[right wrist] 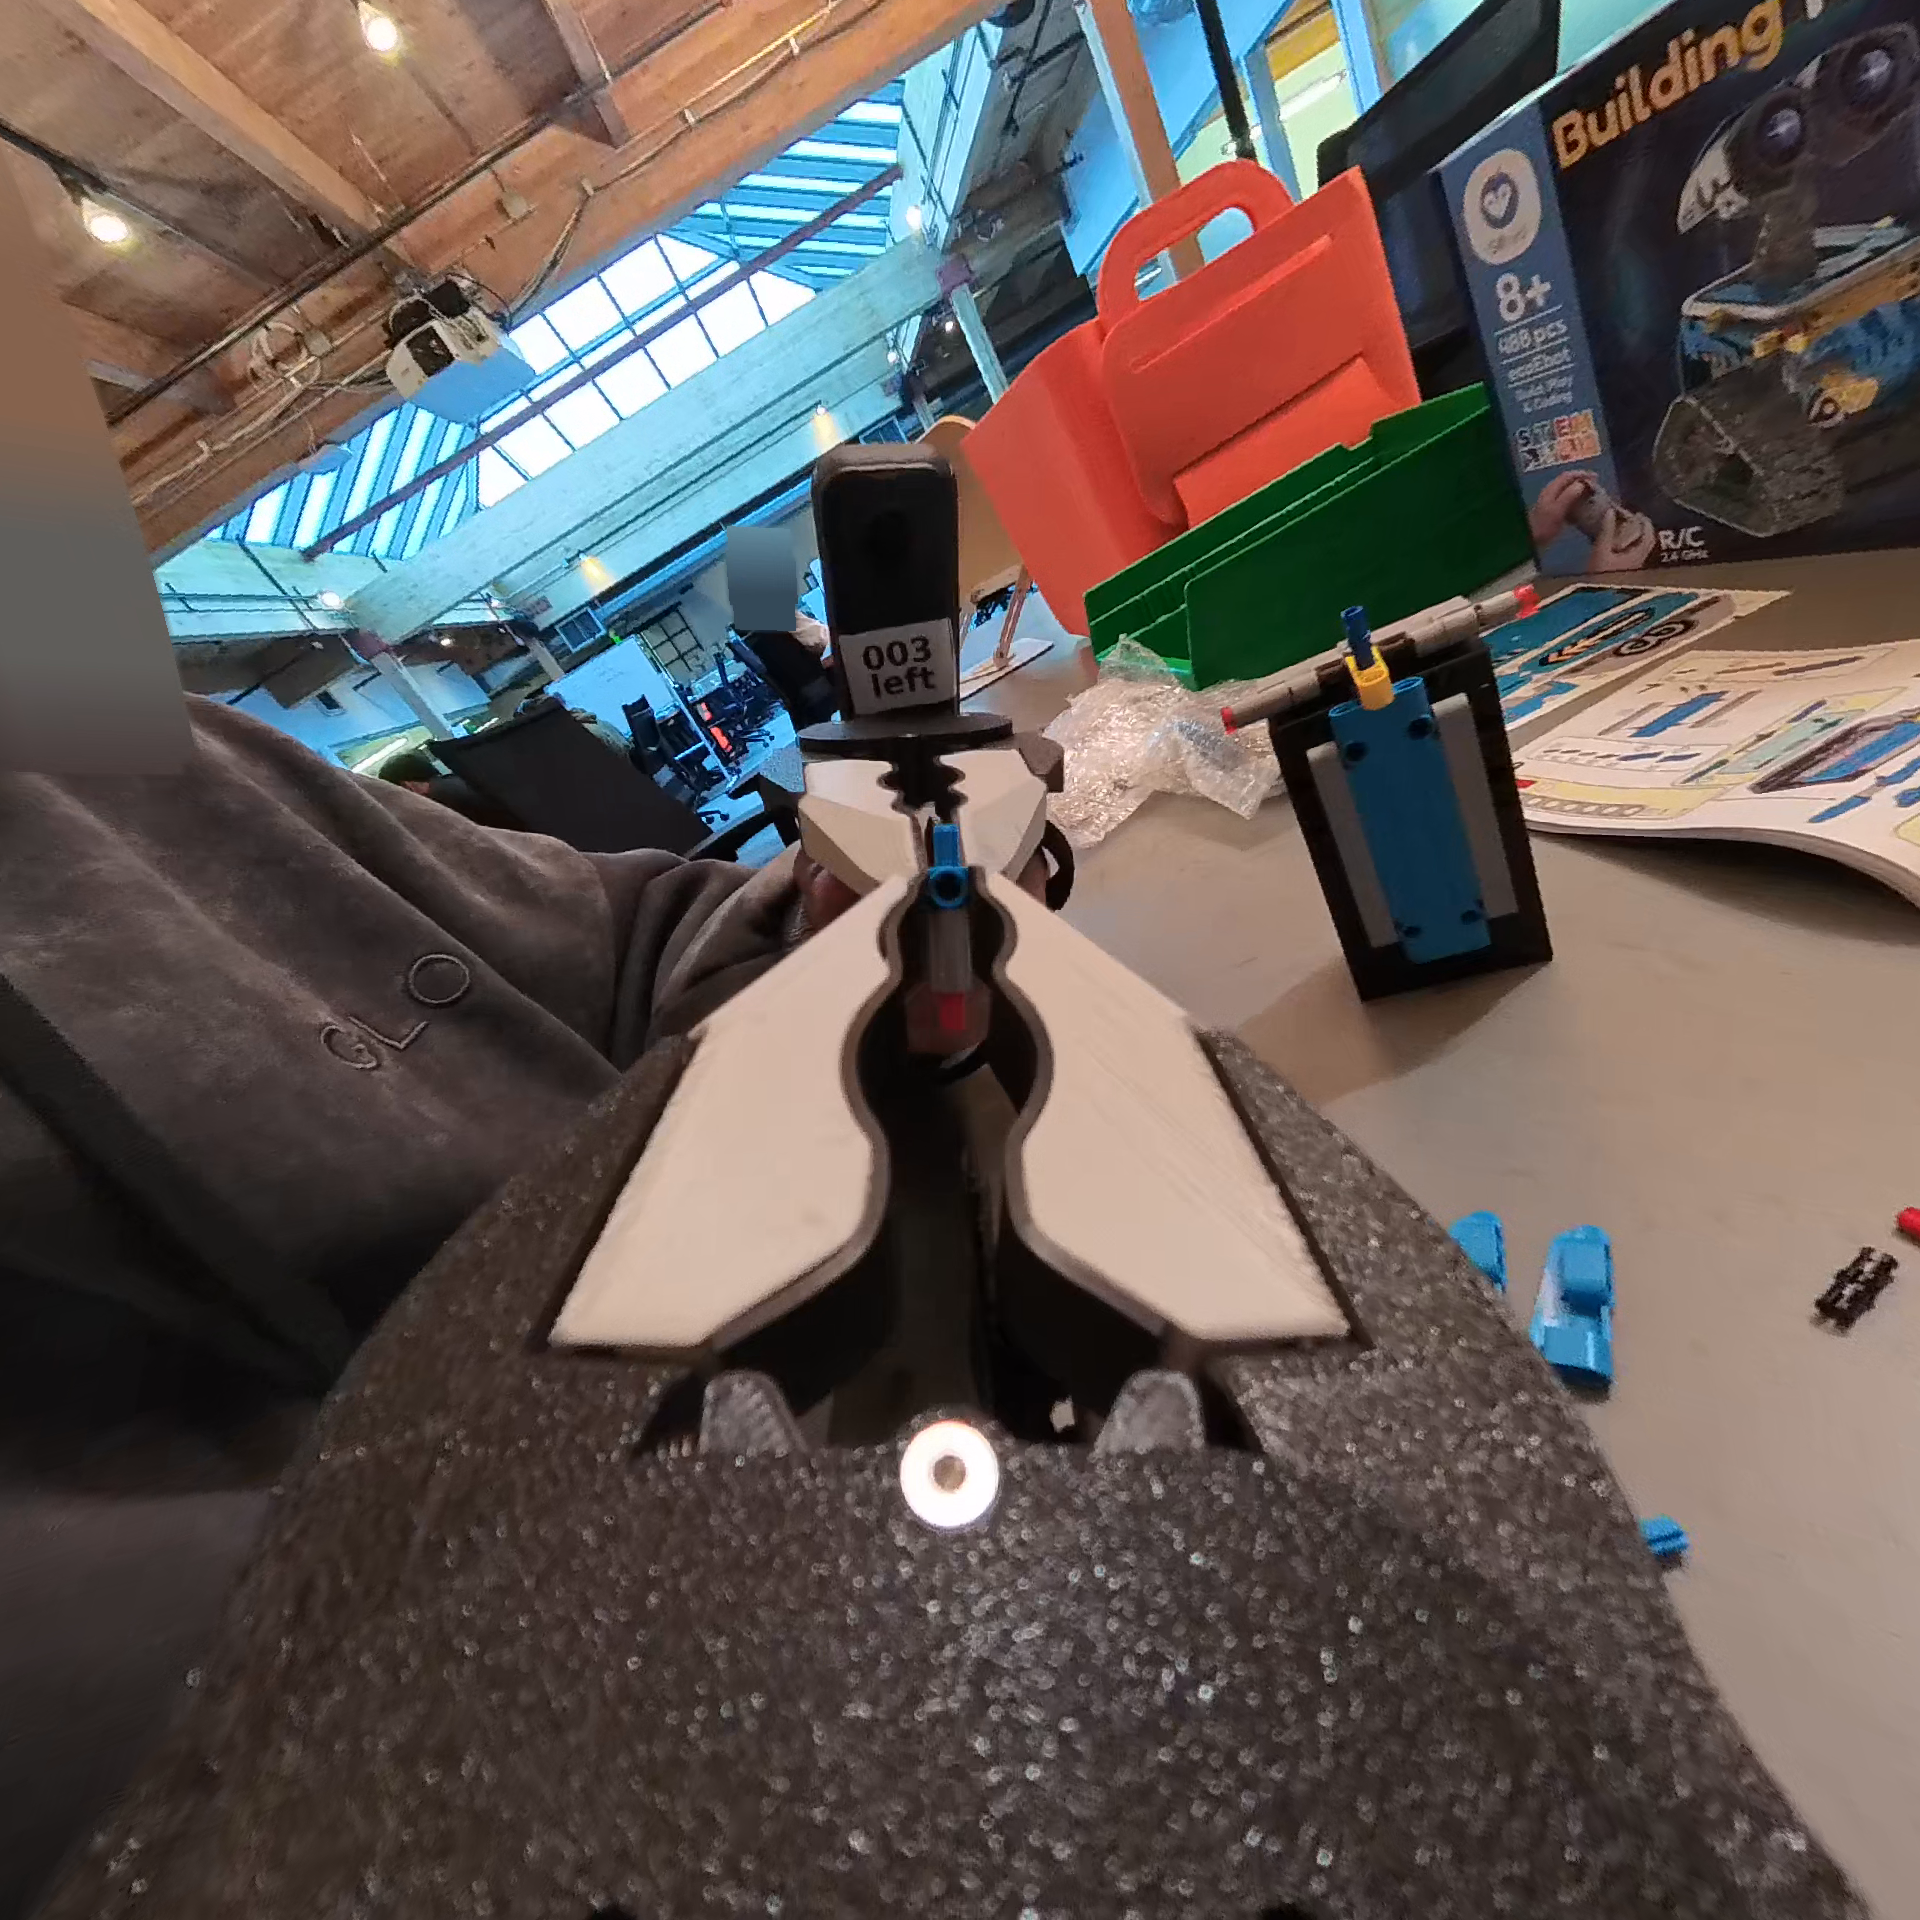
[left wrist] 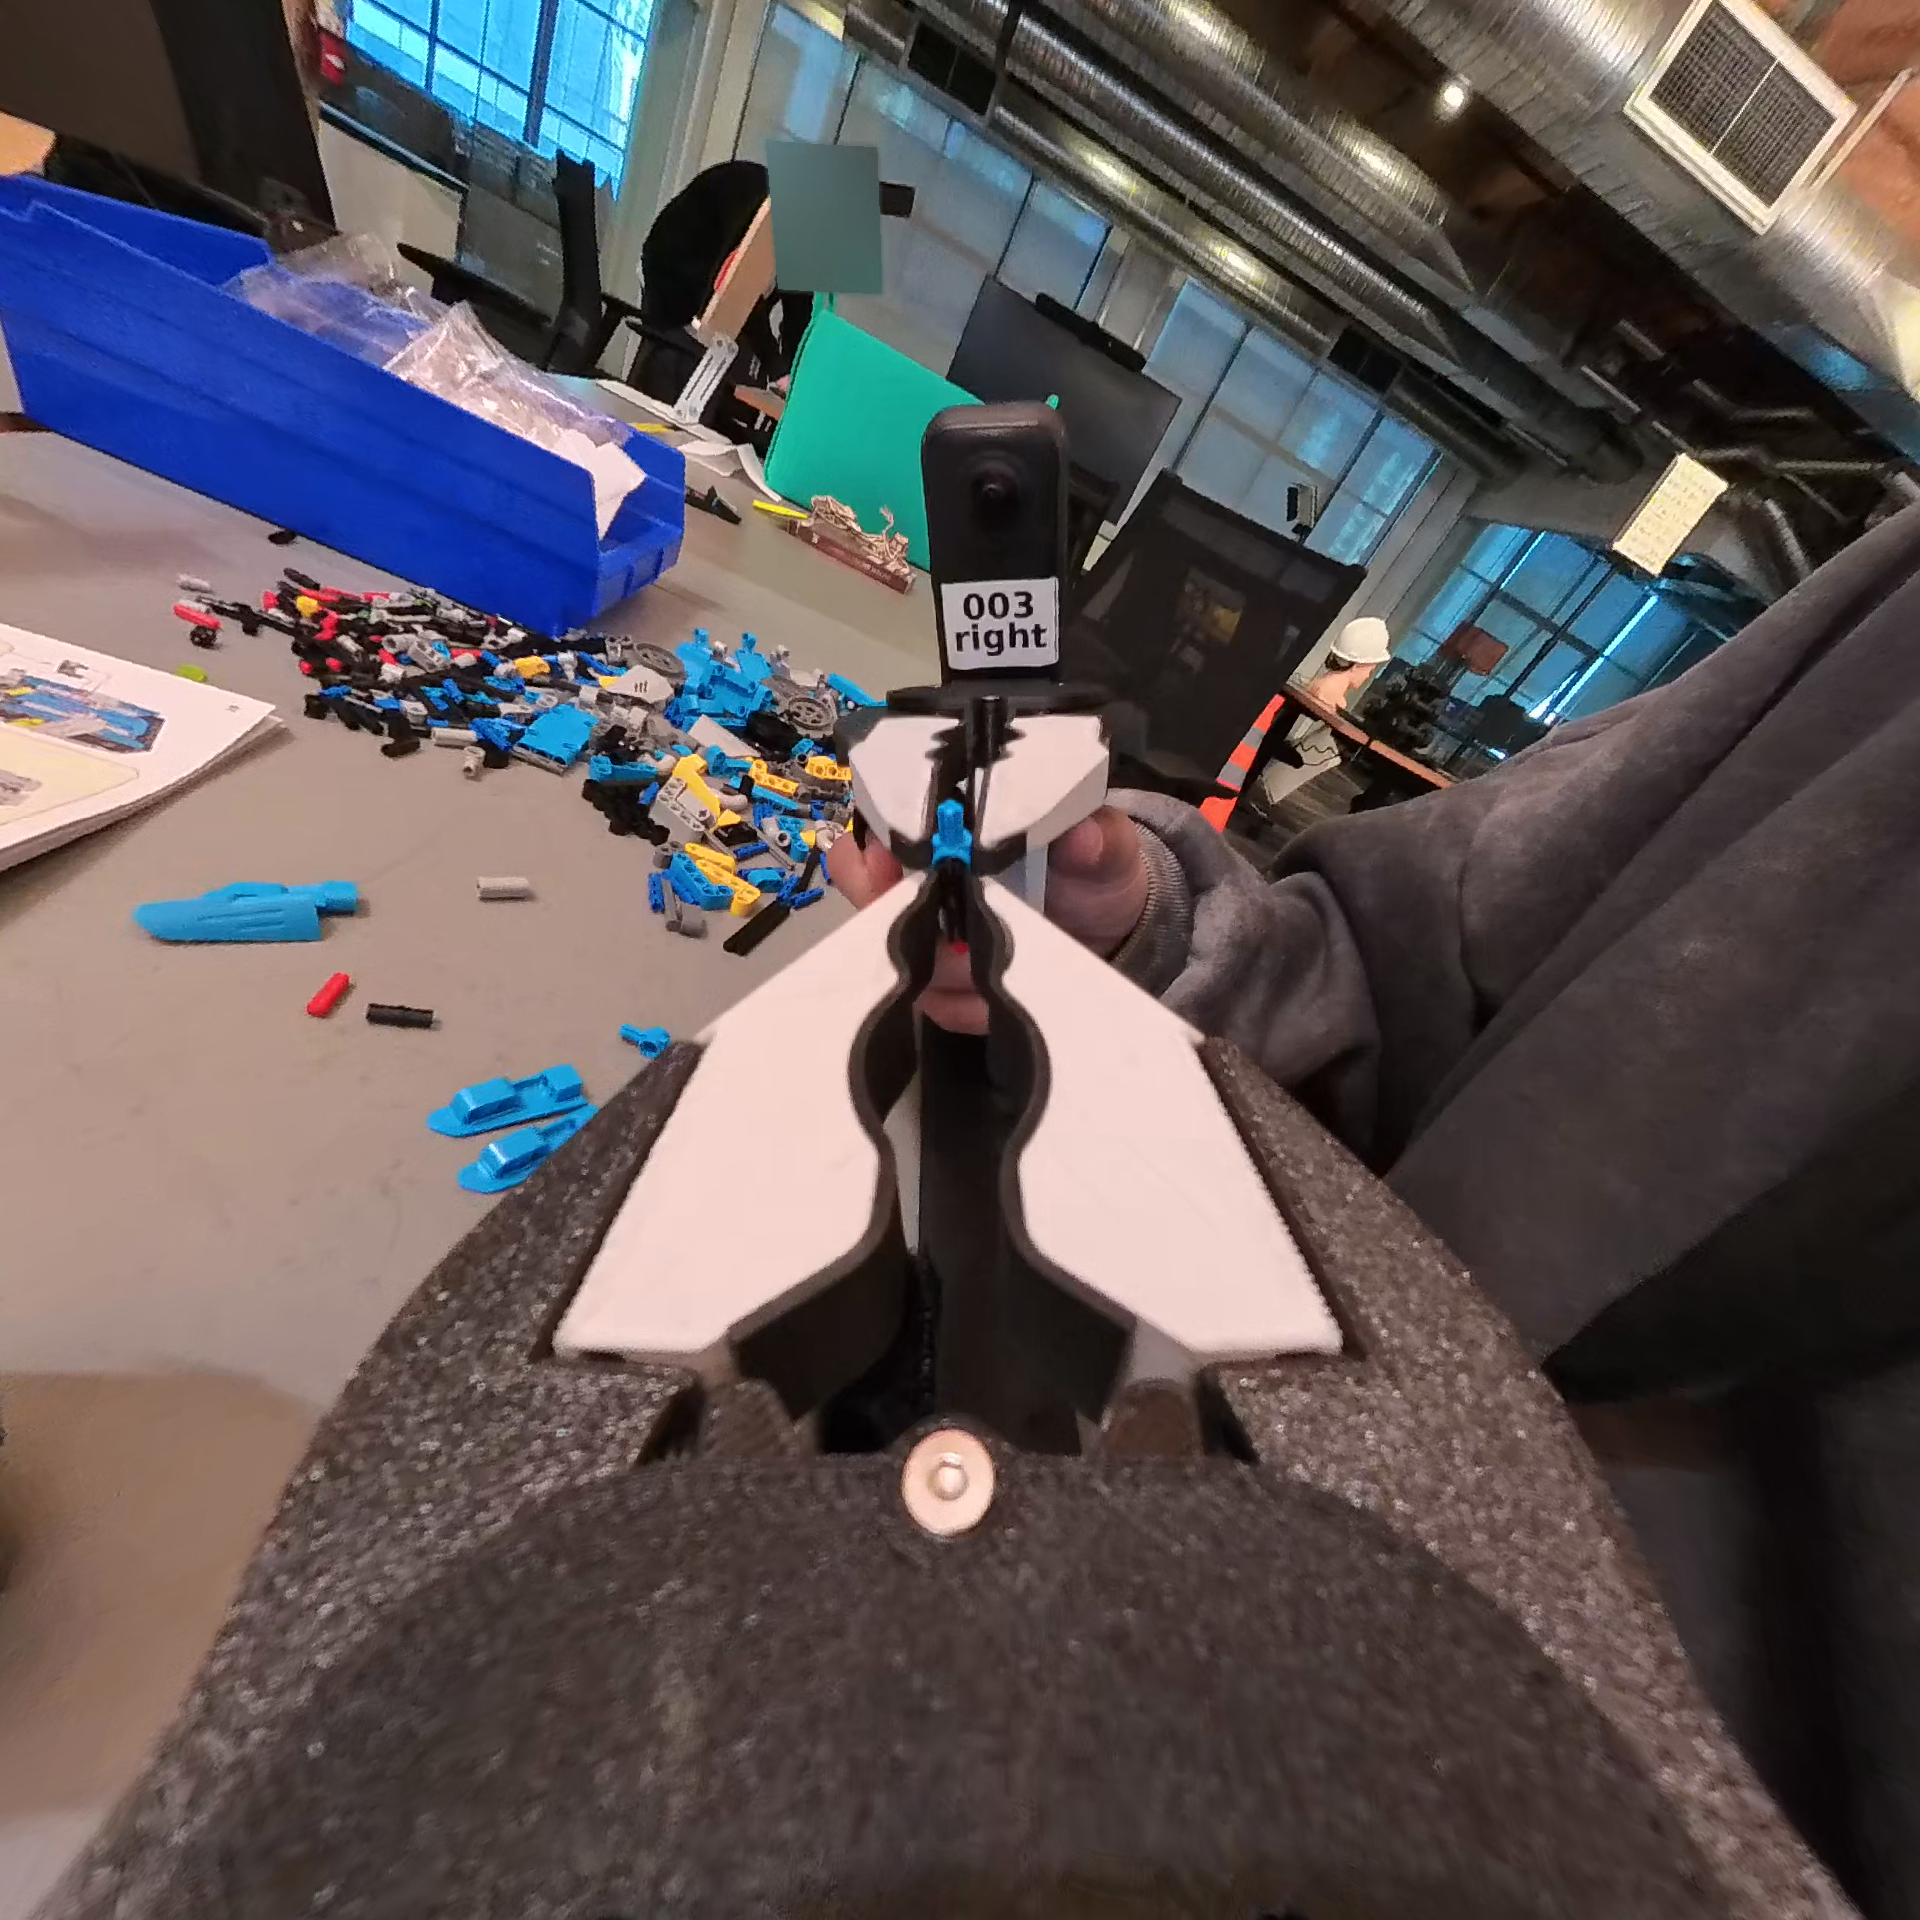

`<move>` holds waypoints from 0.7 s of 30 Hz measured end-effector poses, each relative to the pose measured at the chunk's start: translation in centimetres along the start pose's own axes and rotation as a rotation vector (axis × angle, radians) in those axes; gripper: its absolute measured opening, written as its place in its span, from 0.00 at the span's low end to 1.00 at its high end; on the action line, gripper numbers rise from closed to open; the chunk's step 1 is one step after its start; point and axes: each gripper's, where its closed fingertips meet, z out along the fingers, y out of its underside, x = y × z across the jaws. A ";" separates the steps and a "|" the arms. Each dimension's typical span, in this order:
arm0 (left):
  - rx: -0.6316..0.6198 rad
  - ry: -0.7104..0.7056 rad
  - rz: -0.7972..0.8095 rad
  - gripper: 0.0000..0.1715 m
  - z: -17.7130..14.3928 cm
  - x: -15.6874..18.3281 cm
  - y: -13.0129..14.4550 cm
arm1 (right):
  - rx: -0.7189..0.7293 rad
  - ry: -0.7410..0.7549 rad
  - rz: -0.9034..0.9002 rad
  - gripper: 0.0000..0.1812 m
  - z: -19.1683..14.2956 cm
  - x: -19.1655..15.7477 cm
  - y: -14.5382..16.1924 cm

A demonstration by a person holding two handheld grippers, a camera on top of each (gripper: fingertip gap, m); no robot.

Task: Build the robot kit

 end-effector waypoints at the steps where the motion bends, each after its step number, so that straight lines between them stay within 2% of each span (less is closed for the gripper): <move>1: -0.008 -0.005 -0.004 0.03 0.0 -0.1 0.1 | -0.005 0.001 0.002 0.04 0.0 0.1 0.1; 6: -0.032 -0.009 0.008 0.03 0.1 -0.1 0.7 | -0.034 -0.023 0.037 0.04 0.0 0.1 0.7; 11: -0.082 0.024 0.008 0.03 0.3 0.1 1.7 | -0.055 -0.097 0.172 0.04 0.2 -0.1 1.3; 13: -0.029 0.030 -0.002 0.03 0.1 0.2 0.7 | -0.004 -0.104 0.169 0.04 0.2 -0.3 0.5; 16: 0.088 0.073 -0.107 0.02 -1.1 -0.2 -1.5 | 0.074 -0.045 0.117 0.04 -0.6 0.3 -0.8; 21: -0.018 0.081 -0.008 0.03 -0.5 0.7 0.4 | 0.035 0.063 -0.077 0.04 -0.5 0.2 -0.5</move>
